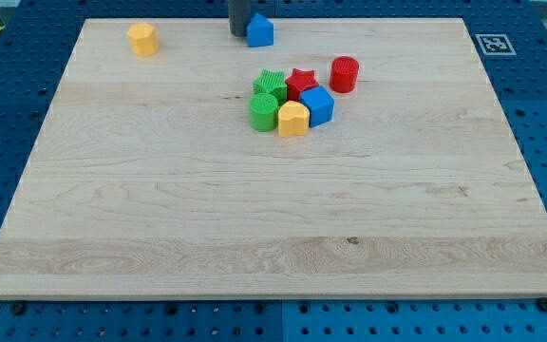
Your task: Separate the green star from the green circle
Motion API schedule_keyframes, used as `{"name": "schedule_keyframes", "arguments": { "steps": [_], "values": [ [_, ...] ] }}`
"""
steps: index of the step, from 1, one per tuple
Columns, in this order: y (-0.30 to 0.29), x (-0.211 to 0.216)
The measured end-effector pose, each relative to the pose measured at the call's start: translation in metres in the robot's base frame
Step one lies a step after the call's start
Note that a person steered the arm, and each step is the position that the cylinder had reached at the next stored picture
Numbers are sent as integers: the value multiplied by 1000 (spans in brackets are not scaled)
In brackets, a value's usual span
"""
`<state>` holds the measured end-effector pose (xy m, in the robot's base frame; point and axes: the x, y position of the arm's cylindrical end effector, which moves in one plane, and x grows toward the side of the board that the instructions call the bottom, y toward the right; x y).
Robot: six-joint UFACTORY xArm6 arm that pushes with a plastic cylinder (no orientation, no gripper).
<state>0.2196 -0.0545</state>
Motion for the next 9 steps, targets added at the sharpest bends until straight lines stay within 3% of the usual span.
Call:
{"name": "schedule_keyframes", "arguments": {
  "steps": [2,6,9],
  "values": [
    [1,0],
    [-9,97],
    [-9,129]
  ]
}}
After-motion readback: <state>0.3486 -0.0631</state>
